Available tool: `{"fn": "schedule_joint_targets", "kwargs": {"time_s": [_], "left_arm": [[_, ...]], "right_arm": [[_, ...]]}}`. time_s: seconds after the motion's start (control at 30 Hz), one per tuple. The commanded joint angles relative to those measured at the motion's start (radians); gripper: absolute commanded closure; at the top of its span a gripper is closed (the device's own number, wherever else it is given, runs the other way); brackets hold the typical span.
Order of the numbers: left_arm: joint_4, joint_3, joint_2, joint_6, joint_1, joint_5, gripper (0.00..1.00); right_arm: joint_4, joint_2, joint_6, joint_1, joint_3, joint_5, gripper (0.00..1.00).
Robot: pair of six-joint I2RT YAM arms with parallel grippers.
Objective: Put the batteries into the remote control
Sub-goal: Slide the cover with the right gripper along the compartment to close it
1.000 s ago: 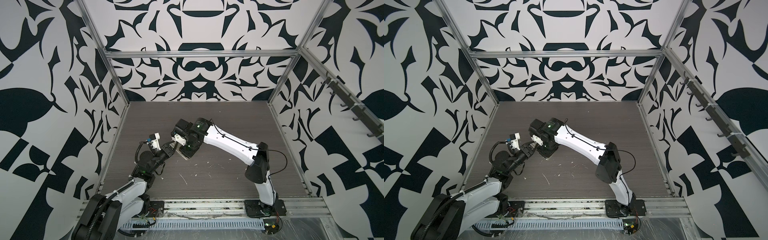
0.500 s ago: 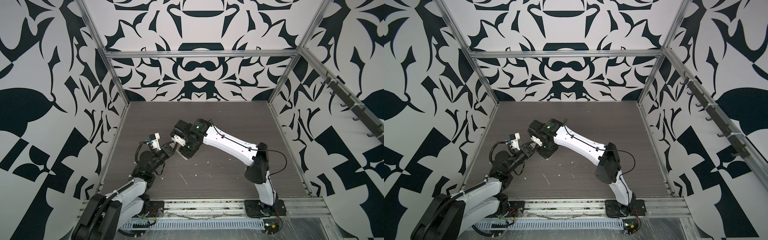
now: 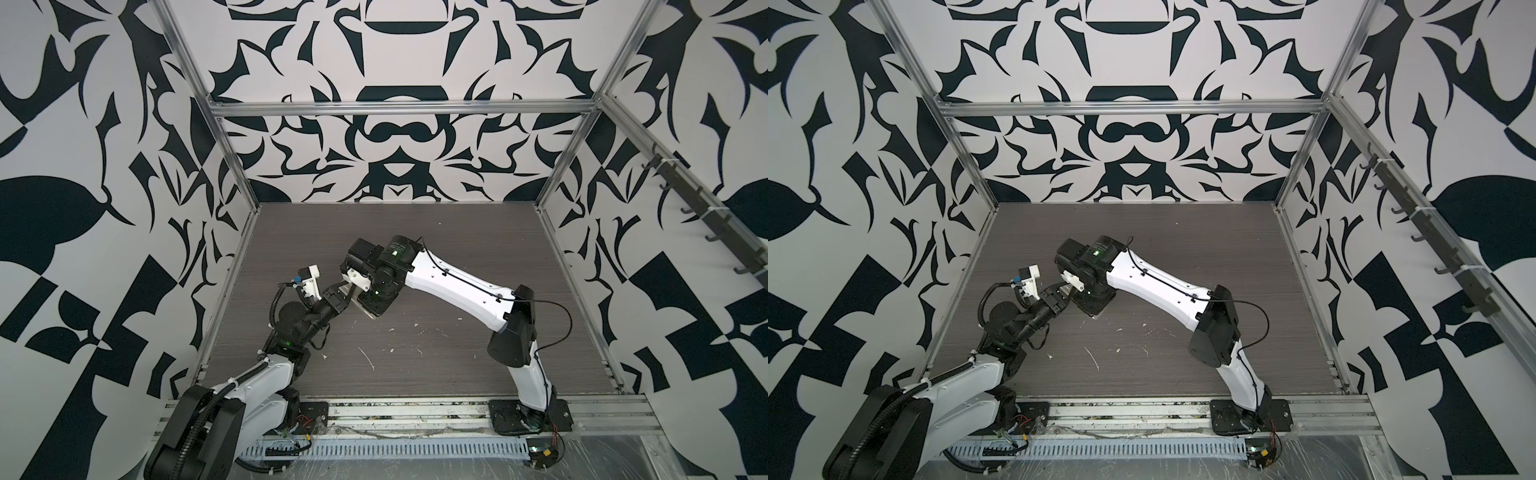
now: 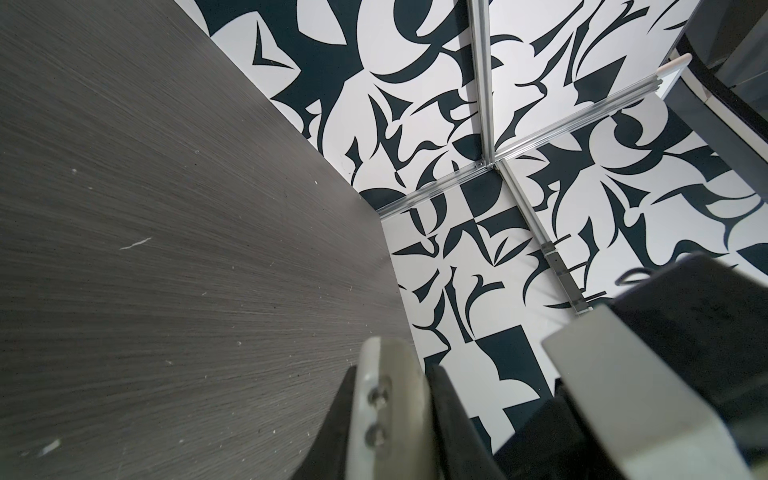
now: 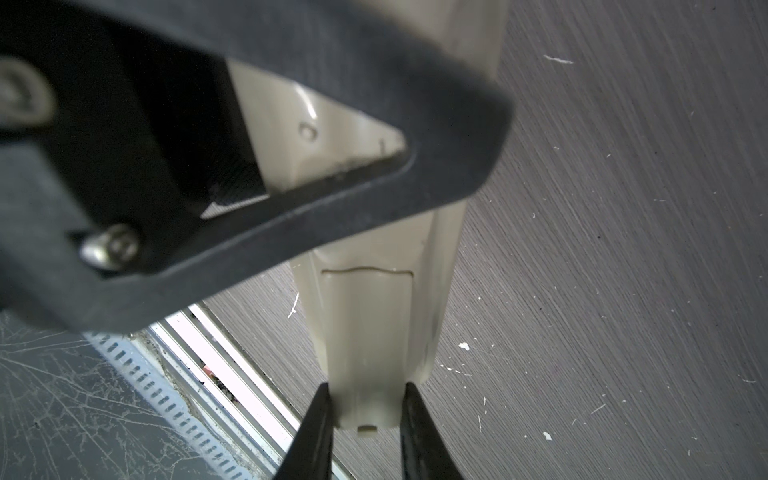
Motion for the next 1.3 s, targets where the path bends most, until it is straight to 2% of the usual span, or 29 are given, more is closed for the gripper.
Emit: {"fn": "schedule_joint_targets", "kwargs": {"time_s": [0.0,0.47,0.87,1.27], "left_arm": [[0.086,0.003,0.004,-0.015,0.000,0.038,1.00],[0.078,0.009,0.002,-0.014,-0.001,0.041,1.00],[0.065,0.003,-0.024,-0.013,-0.002,0.040,1.00],[0.078,-0.003,-0.016,-0.015,-0.001,0.041,1.00]], "right_arm": [[-0.020,0.012,-0.013,-0.001,0.048,0.036,0.86],[-0.045,0.026,-0.032,0.000,0.077,0.076,0.86],[-0.041,0.039,-0.026,0.002,0.090,0.056,0.86],[-0.031,0.035,-0.008,0.002,0.097,0.041,0.66]]}}
